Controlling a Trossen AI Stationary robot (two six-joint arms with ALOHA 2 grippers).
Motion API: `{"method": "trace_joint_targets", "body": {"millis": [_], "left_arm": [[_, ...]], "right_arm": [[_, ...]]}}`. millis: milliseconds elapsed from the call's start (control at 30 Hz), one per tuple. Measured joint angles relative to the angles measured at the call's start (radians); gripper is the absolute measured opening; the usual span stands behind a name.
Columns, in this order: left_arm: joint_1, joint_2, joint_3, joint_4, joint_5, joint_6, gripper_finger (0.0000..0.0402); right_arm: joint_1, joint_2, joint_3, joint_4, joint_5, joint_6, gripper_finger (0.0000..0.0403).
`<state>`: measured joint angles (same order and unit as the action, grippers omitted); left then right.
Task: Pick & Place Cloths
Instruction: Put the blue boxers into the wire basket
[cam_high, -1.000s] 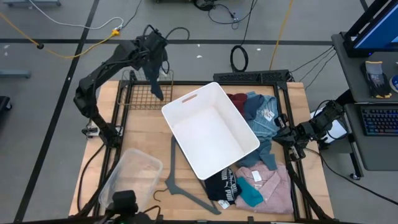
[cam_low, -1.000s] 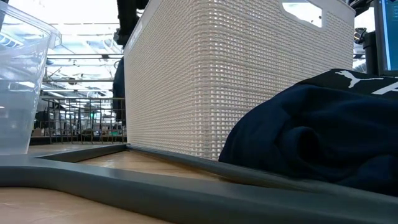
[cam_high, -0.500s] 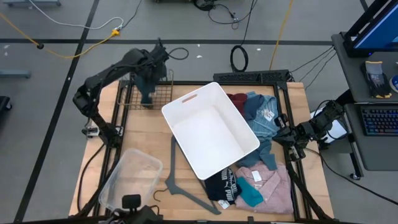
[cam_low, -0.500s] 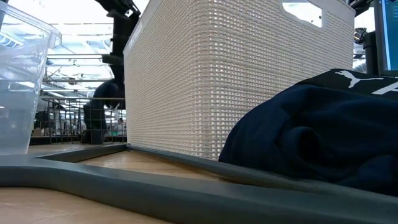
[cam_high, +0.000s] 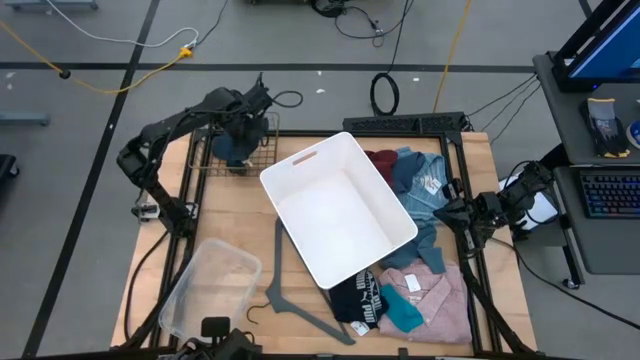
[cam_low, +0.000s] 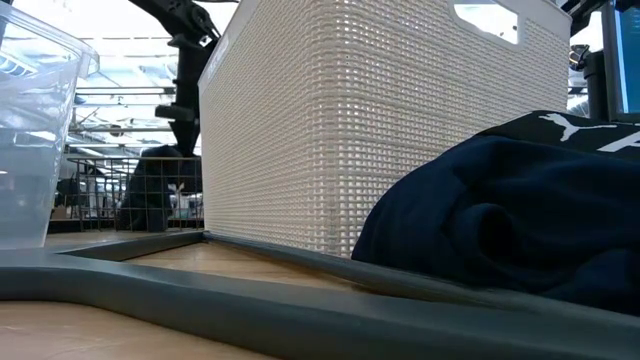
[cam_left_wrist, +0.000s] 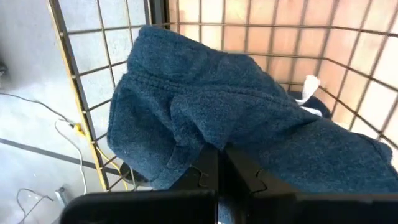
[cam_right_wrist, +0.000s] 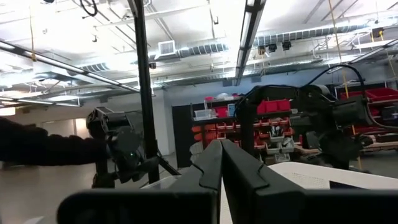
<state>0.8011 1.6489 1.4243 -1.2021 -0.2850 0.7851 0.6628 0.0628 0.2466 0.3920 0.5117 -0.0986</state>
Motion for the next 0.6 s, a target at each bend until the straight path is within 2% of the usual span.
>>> {"method": "trace_joint_targets", "body": {"millis": [200, 367, 467, 600], "left_arm": [[0.018, 0.000, -0.044, 0.051, 0.085, -0.006, 0.0004], [0.023, 0.000, -0.068, 0.078, 0.091, -0.022, 0.0009], [0.027, 0.000, -0.071, 0.100, 0.096, -0.065, 0.0029], [0.029, 0.000, -0.070, 0.116, 0.097, -0.092, 0.0078]], "right_arm": [[0.000, 0.000, 0.000, 0.000, 0.000, 0.011, 0.0004], [0.000, 0.000, 0.000, 0.000, -0.001, 0.011, 0.0004], [0.000, 0.000, 0.000, 0.000, -0.001, 0.011, 0.0004], [0.000, 0.000, 0.000, 0.000, -0.002, 0.011, 0.0004]]}}
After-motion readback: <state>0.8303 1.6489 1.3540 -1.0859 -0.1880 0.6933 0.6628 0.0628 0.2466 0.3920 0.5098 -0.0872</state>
